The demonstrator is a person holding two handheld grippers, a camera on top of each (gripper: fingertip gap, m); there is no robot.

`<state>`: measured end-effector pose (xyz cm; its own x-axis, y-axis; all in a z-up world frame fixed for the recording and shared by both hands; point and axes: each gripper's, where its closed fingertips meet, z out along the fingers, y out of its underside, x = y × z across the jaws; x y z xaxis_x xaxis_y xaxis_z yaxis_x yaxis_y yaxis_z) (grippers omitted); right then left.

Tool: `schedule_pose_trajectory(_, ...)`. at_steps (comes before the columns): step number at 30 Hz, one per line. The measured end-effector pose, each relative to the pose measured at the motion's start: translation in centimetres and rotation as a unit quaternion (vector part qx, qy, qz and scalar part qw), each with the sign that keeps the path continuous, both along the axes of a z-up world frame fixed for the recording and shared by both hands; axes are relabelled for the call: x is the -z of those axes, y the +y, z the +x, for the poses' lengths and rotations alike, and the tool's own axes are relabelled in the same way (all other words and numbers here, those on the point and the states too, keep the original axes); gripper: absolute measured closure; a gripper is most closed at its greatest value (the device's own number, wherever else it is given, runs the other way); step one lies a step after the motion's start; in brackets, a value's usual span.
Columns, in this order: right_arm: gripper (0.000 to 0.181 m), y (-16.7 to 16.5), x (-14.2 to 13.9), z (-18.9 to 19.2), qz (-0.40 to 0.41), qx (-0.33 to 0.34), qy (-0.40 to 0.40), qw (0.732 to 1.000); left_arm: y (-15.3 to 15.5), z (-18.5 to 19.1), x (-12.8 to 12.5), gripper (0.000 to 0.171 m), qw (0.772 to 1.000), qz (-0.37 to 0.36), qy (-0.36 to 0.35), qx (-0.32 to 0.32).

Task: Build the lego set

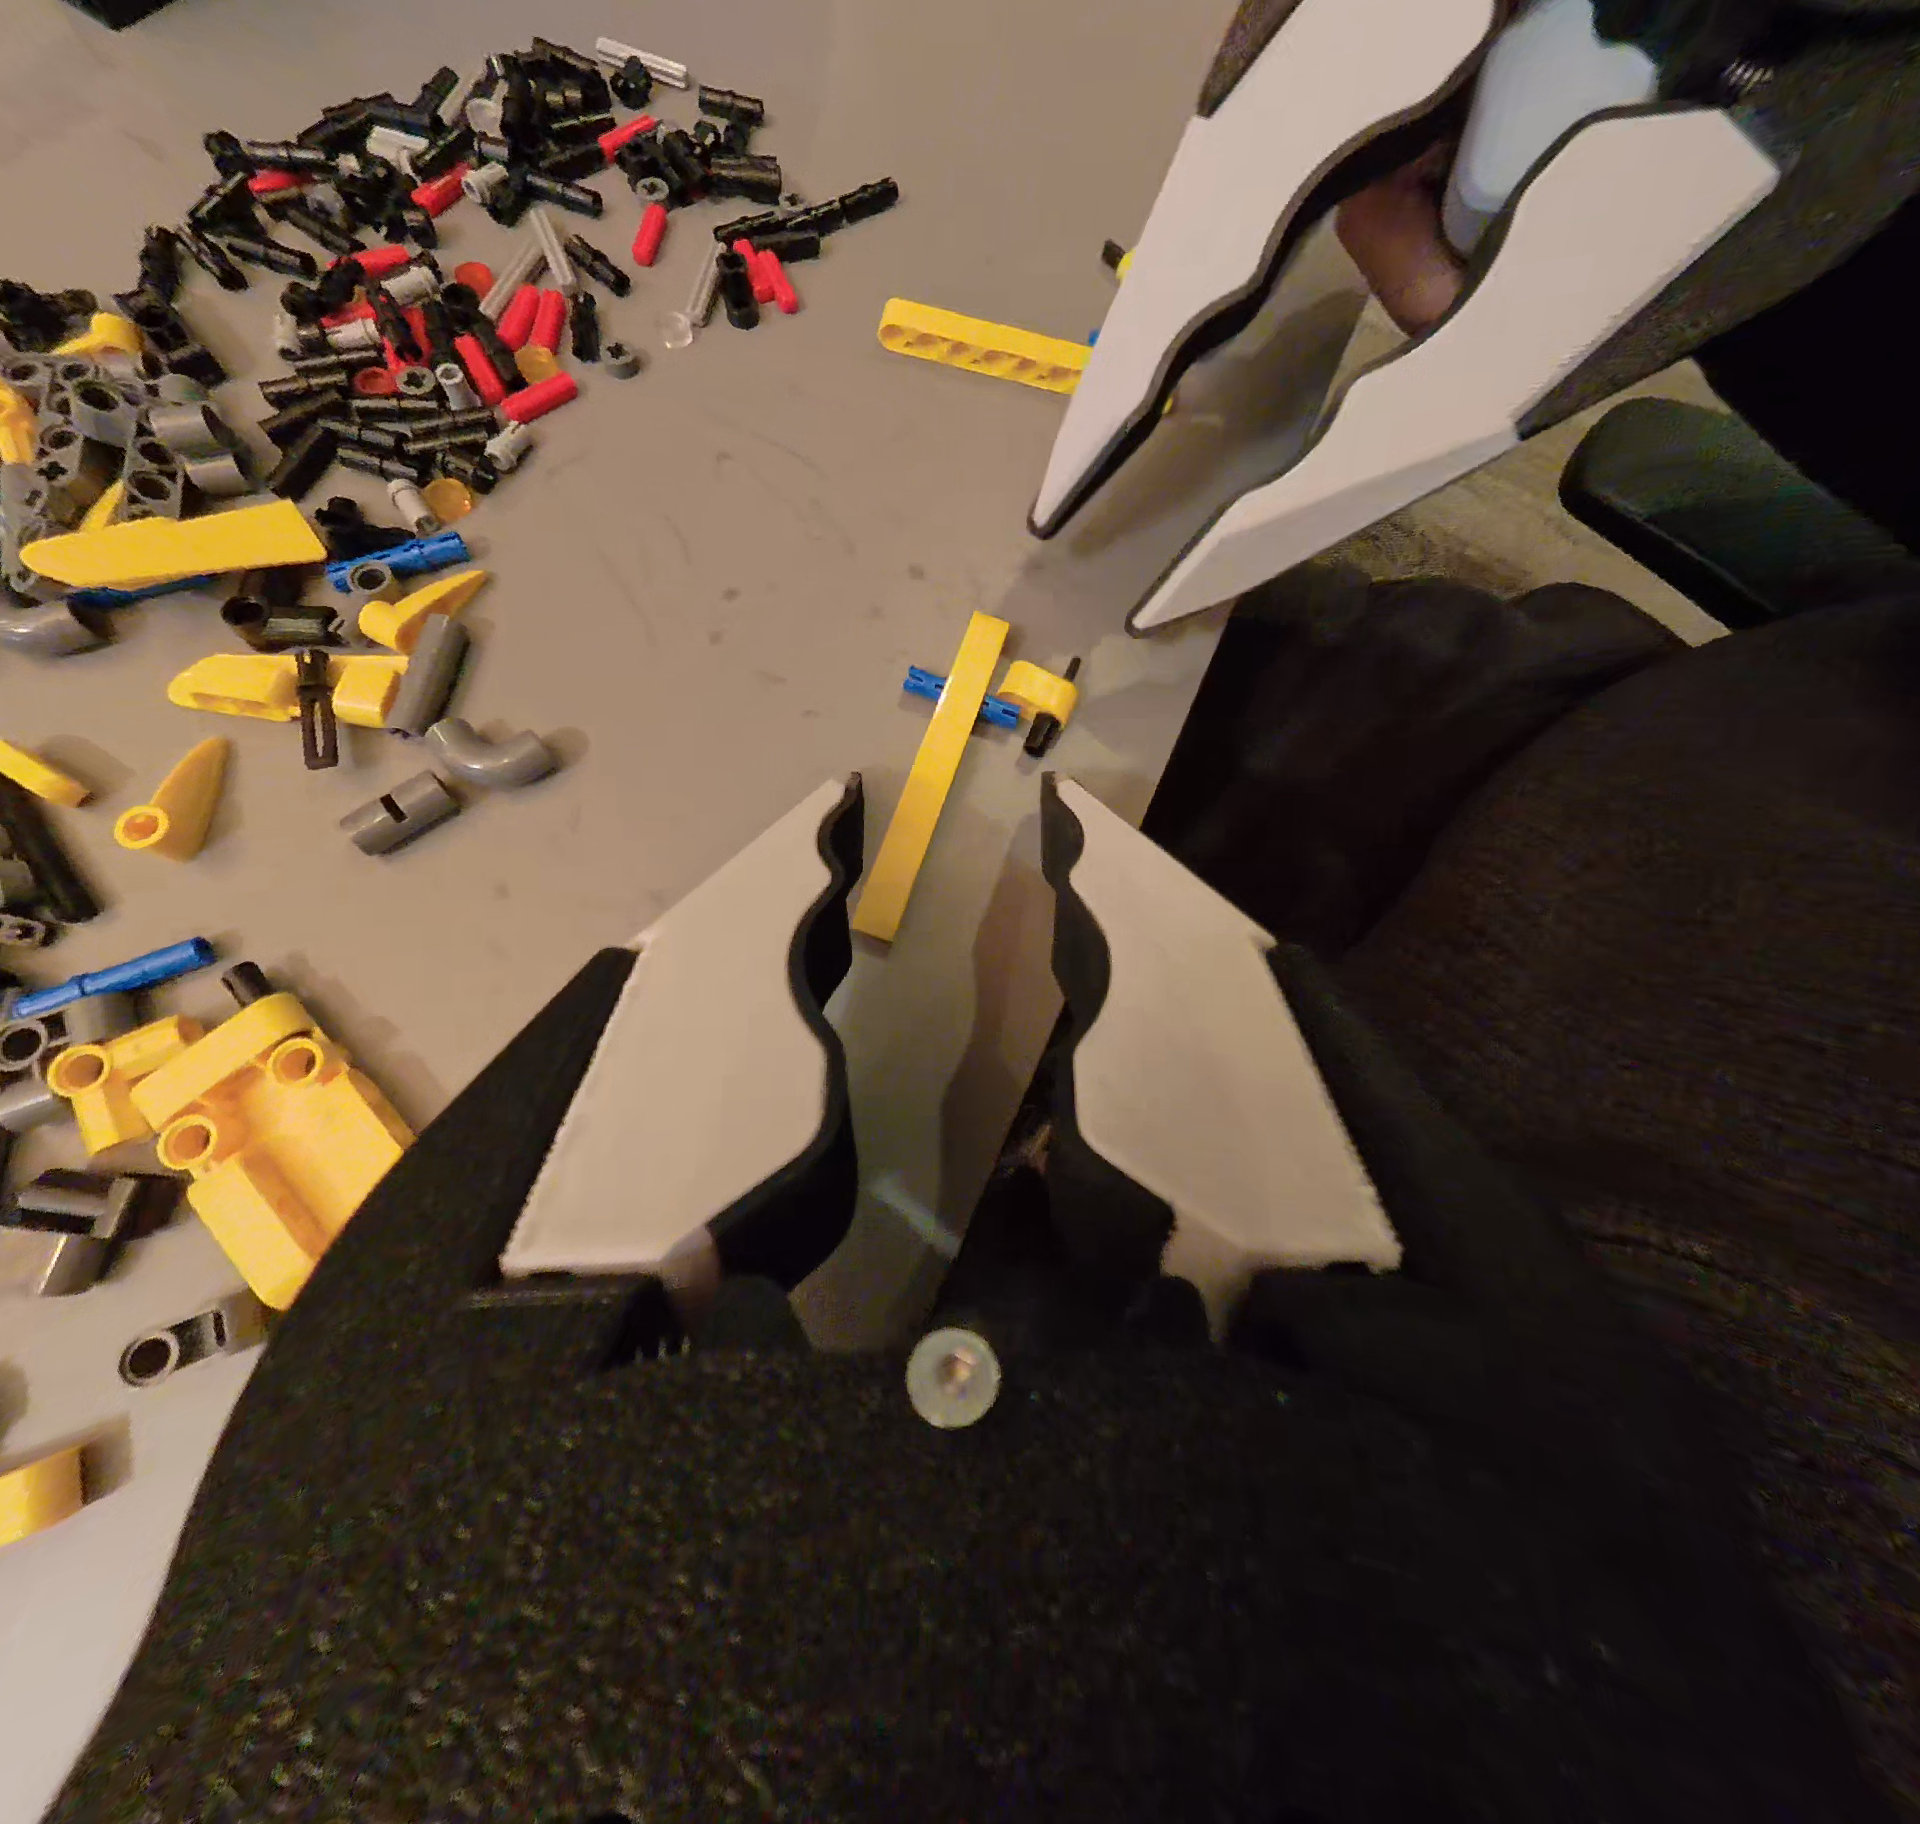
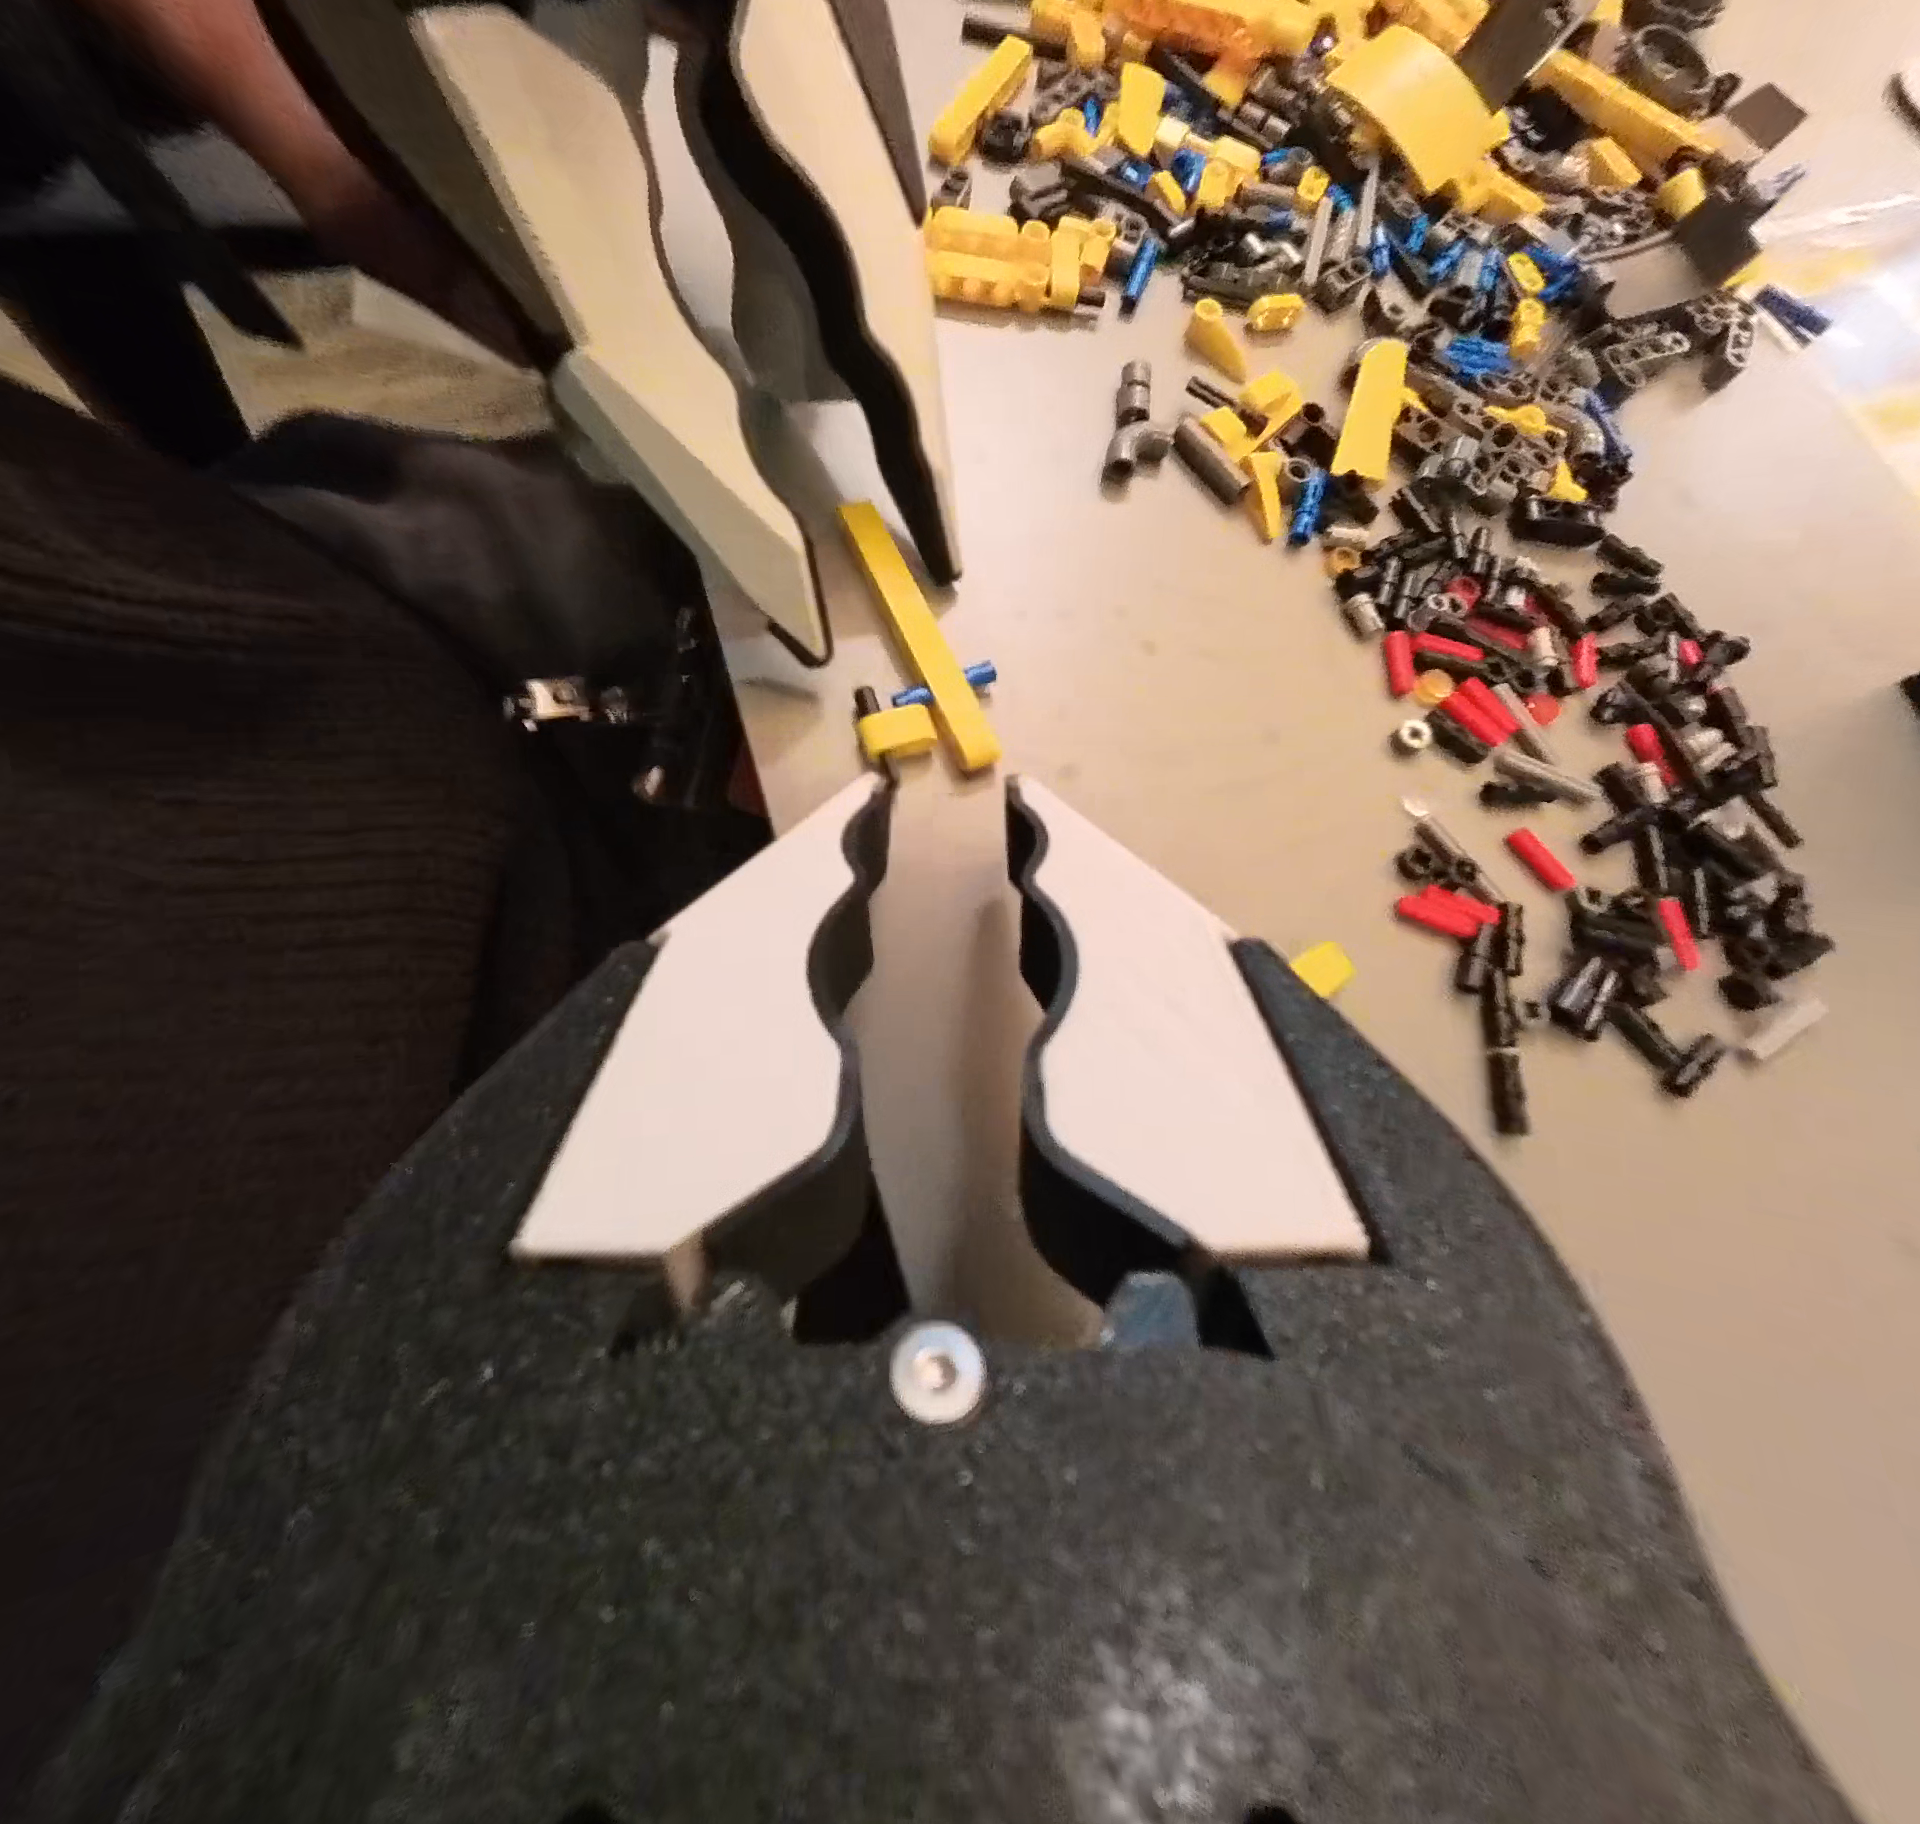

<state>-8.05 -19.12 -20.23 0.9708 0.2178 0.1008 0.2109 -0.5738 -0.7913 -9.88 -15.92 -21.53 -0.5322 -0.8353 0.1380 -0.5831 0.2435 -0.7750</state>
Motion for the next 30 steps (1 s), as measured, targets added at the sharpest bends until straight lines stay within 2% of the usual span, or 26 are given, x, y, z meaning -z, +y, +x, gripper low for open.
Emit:
schedule_pose_trajectory(3, 0.159, 0.4, 0.0, -0.7, 0.013, 0.03, 0.048, 0.998, 0.4, 0.3, 0.1, 0.154, 0.999, 0.028, -0.021, -0.005)
schedule_pose_trajectory(5, 0.159, 0.7, 0.7, -0.7, 0.012, 0.045, 0.043, 0.998, 0.3, 0.2, 0.1, 0.164, 0.998, 0.04, -0.038, -0.002)
schedule_pose_trajectory(9, 0.16, 0.9, 1.5, -0.7, 0.012, 0.06, 0.008, 0.998, -0.1, -0.1, -0.1, 0.164, 0.999, 0.03, -0.044, -0.001)
schedule_pose_trajectory(15, 0.173, 0.8, 1.6, -1.3, -0.007, 0.072, 0.006, 0.997, -0.2, -0.4, 0.0, 0.164, 0.999, 0.015, -0.027, -0.014)
schedule_pose_trajectory(23, 0.175, 1.0, 1.6, -1.1, -0.019, 0.147, 0.017, 0.989, -0.3, 0.1, 0.1, 0.164, 0.998, 0.02, -0.014, -0.056)
schedule_pose_trajectory(30, 0.178, 1.2, 1.4, -0.6, -0.009, 0.204, -0.025, 0.979, -0.7, 0.5, -0.4, 0.164, 0.994, -0.04, -0.006, -0.106)
